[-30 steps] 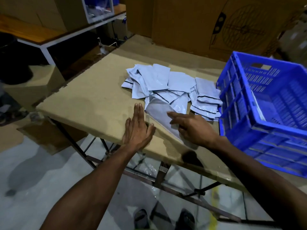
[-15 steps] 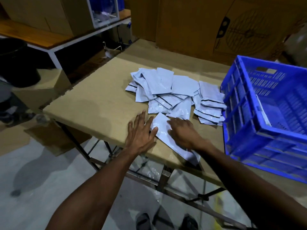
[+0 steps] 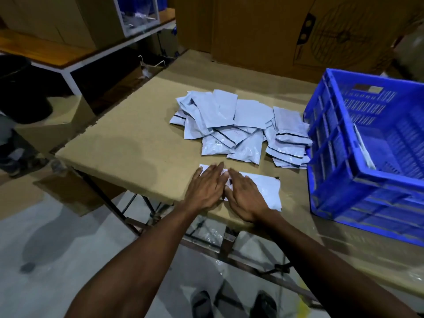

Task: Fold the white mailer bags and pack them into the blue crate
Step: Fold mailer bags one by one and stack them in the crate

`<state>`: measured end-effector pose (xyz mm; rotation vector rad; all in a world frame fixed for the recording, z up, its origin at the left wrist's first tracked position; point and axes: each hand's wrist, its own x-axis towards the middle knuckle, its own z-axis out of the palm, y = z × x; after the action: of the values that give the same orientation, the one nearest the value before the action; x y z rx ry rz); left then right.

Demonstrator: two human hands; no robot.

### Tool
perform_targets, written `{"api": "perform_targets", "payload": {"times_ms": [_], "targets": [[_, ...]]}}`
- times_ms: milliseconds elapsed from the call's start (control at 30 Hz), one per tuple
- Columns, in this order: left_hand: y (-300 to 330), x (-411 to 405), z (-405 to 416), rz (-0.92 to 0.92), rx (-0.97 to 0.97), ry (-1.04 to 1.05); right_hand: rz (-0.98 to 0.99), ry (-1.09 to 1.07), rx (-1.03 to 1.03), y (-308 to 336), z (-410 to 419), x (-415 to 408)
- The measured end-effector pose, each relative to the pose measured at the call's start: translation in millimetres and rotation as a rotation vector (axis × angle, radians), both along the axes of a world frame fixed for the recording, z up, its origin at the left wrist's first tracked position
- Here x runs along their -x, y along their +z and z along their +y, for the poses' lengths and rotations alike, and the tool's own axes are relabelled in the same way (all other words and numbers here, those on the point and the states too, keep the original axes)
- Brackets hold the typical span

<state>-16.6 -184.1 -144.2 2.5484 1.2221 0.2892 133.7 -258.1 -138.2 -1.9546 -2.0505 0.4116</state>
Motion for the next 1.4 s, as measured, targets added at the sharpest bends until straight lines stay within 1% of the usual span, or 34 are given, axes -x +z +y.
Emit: {"api": "perform_targets", "payload": {"times_ms": [67, 133, 333, 400, 600, 700, 733, 833, 967, 1067, 1133, 1200, 1267, 1300, 1333, 1400], "targets": [[-2, 0, -2, 0.108, -0.061, -0.008, -0.084, -0.046, 0.040, -4, -3, -8], [-5, 0, -3, 0.131, -0.068, 0.031, -0.165, -0.058, 0.059, -8, -8, -16], [-4, 1, -2, 0.217, -0.055, 0.029, -0.242, -0.129, 0.001, -13, -23, -41], [-3, 2, -3, 0.227, -0.053, 0.039, -0.254, -0.136, -0.007, -12, -28, -48], [-4, 1, -7, 0.218, -0.044, 0.094, -0.260, -0.174, 0.114, -1, -31, -51], [-2, -1, -10, 0.215, -0.040, 0.115, -0.382, -0.152, 0.053, 9, -20, -32], [-1, -1, -11, 0.217, -0.040, 0.119, -0.381, -0.114, 0.053, 9, -15, -26], [-1, 1, -12, 0.221, -0.047, 0.124, -0.265, -0.073, 0.116, 3, -9, -18], [-3, 4, -13, 0.219, -0.034, 0.165, -0.282, -0.124, 0.072, -7, -15, -36], [-3, 5, -13, 0.232, -0.025, 0.165, -0.259, -0.165, 0.101, -6, -18, -50], [-2, 5, -12, 0.238, -0.015, 0.162, -0.229, -0.136, 0.119, -2, -23, -54], [-2, 5, -8, 0.248, -0.001, 0.147, -0.224, -0.014, 0.005, -2, -29, -56], [-1, 5, -3, 0.266, 0.018, 0.117, -0.129, 0.115, -0.148, -4, -36, -55], [-1, 5, 1, 0.275, 0.024, 0.103, -0.061, 0.140, -0.200, -5, -37, -55], [0, 6, 4, 0.282, 0.028, 0.093, -0.035, 0.149, -0.256, -5, -37, -54], [0, 7, 6, 0.281, 0.042, 0.090, -0.089, 0.155, -0.341, -4, -34, -49]]}}
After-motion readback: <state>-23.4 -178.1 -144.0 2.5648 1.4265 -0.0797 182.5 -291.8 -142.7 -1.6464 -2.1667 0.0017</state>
